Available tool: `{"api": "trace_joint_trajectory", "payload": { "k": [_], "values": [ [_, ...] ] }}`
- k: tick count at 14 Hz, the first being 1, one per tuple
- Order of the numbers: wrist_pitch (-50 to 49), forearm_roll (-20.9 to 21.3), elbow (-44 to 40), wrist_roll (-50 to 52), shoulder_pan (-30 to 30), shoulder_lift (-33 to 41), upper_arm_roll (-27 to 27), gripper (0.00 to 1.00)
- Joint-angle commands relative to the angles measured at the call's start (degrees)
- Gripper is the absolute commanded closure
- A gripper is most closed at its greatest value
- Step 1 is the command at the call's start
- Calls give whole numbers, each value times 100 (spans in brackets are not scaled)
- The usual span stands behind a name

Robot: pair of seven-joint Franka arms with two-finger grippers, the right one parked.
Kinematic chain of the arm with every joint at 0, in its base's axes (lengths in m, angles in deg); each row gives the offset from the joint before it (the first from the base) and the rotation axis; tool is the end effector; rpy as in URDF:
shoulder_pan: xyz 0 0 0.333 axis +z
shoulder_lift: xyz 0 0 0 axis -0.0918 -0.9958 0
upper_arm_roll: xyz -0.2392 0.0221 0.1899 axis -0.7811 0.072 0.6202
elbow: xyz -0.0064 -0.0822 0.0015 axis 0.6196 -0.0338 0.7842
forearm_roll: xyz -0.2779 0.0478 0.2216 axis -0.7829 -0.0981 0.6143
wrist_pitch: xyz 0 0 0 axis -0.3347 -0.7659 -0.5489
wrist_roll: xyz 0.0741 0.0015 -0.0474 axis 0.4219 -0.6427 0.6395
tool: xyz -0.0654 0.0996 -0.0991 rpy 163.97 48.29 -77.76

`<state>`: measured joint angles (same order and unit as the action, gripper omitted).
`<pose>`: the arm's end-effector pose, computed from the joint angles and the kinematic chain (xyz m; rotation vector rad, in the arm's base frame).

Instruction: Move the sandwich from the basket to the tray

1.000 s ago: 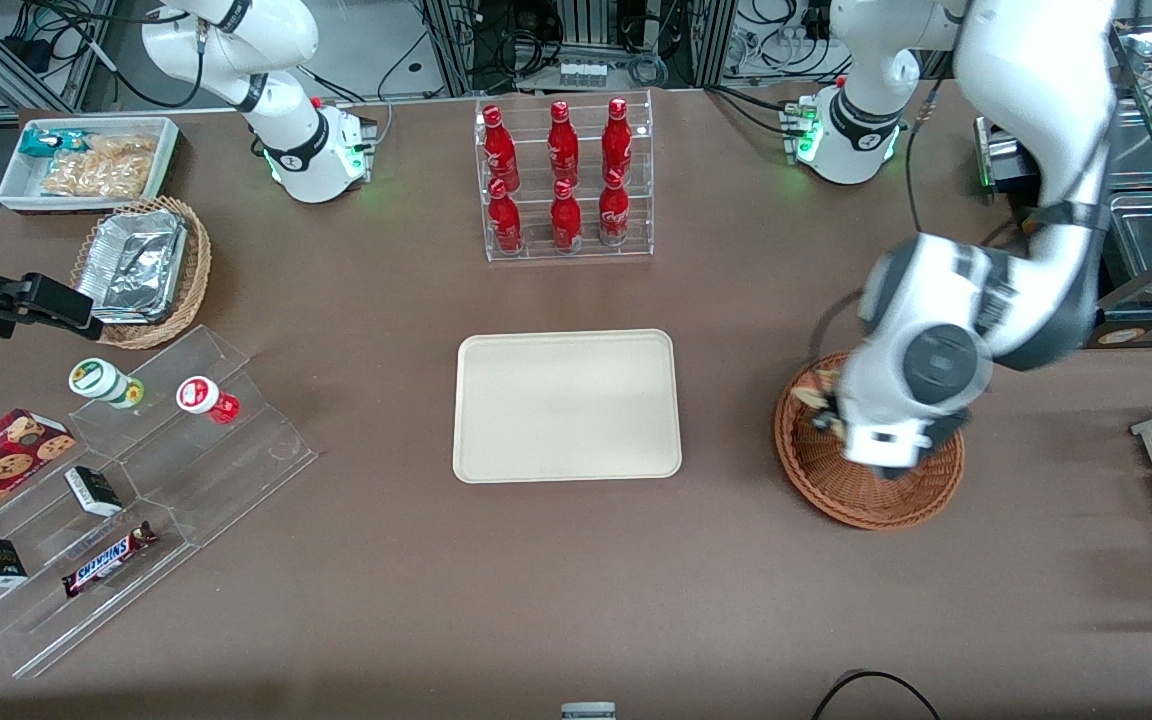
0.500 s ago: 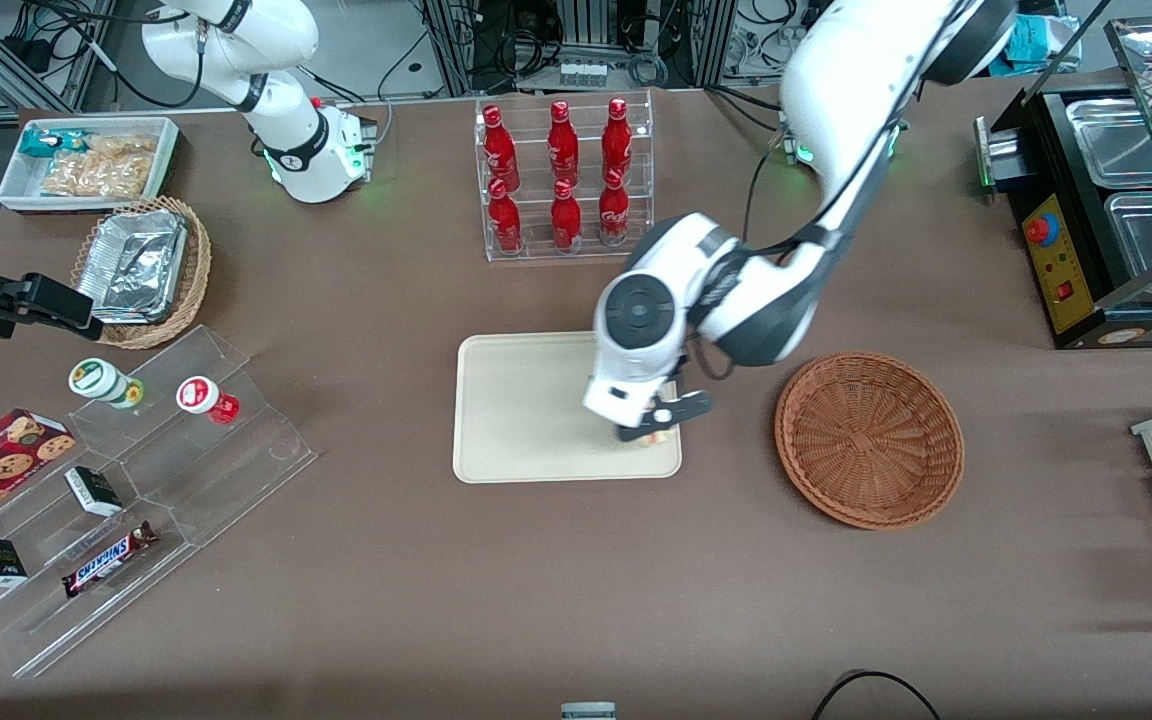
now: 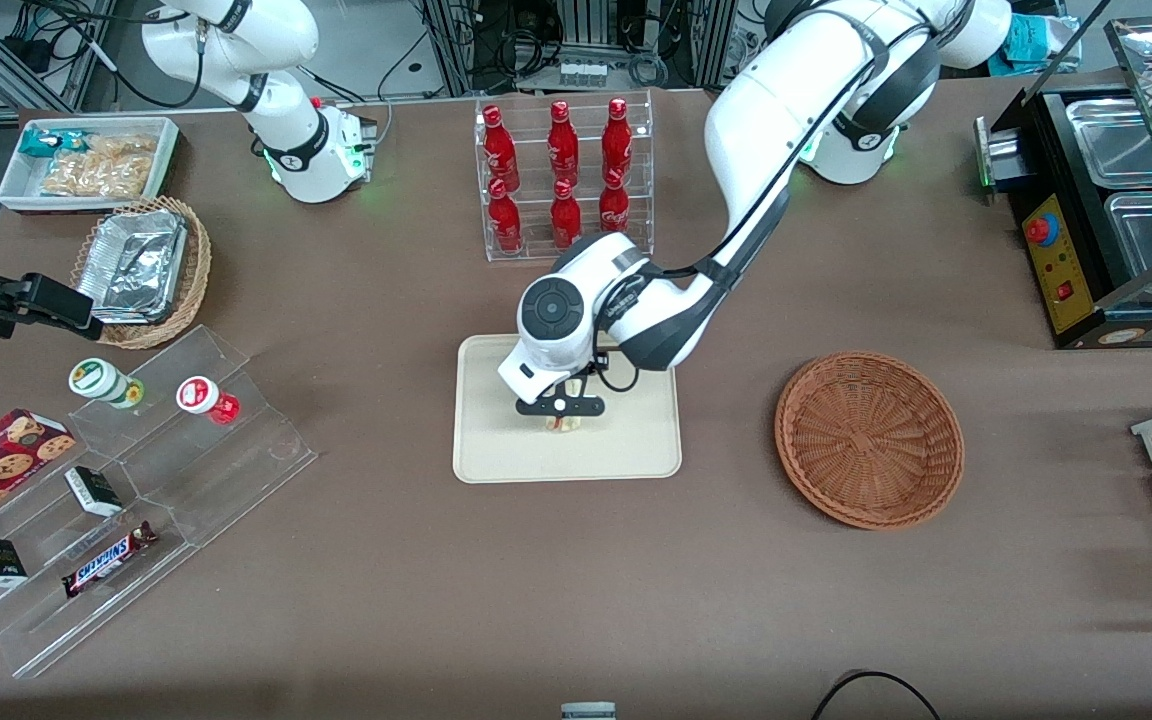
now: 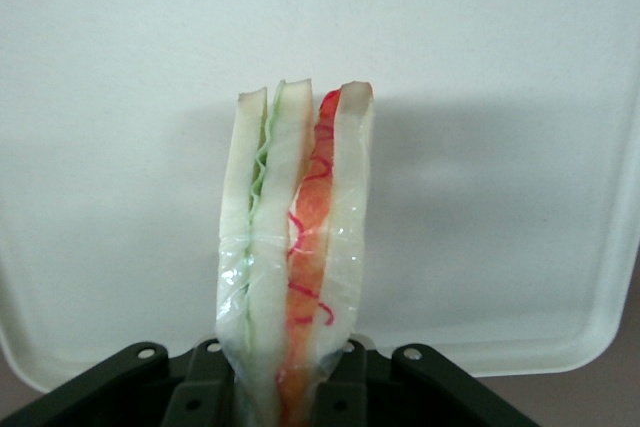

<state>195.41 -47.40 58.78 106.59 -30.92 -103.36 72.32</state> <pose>0.4704 -0.5243 0.2041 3.1072 -0.0577 -0.2808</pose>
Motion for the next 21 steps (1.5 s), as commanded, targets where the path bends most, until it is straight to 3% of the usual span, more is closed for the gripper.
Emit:
{"api": "trace_joint_trajectory", "payload": {
  "k": [1,5,6,7,8,11,14,16,19,21],
  "values": [
    [74,23,-430,-97,-125,-376,26,79],
    [93,23,-421,-53,-134,-438,44,72],
    [75,23,-412,-45,-134,-412,44,50],
    [40,23,-412,-18,-134,-368,52,12],
    [-47,23,-421,104,-125,-272,52,0],
    [-626,14,-395,333,-64,360,61,0],
    [-1355,22,-377,281,365,887,61,0],
    [-1909,-12,-19,10,1058,1475,35,0],
    [-2279,-196,1174,-1507,2113,2670,26,0],
    [-2525,-197,1695,-1985,2640,3277,44,0]
  ]
}}
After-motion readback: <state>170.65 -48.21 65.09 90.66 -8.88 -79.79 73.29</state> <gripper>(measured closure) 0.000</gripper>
